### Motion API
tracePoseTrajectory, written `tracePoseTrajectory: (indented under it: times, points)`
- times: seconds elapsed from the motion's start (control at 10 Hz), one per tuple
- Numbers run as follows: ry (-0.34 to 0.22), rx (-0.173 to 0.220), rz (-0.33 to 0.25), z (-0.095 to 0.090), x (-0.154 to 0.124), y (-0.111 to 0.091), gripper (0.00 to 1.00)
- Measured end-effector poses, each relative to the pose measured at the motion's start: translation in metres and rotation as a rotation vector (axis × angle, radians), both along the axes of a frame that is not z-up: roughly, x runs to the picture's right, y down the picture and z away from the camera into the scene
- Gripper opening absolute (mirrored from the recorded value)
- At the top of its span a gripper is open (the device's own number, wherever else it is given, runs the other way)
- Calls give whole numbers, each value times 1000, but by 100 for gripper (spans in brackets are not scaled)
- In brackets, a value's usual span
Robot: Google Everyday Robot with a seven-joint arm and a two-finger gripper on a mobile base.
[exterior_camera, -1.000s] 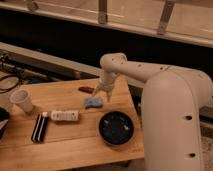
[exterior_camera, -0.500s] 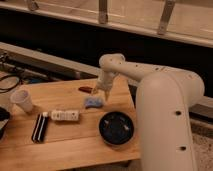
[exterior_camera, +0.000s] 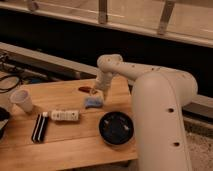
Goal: Drag the pepper across the table
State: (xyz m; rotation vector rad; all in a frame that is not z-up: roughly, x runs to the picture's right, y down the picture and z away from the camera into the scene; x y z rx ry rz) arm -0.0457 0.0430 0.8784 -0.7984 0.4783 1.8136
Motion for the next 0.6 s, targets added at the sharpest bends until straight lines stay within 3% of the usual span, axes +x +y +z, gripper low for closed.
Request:
tracePoseTrajectory:
  times: [0.2,0.4,0.6]
  points:
    - [1,6,-8,0,-1,-1,65]
    - [16,71,-93,2,-1,-24,65]
    - [14,111,-163,15,1,-51,65]
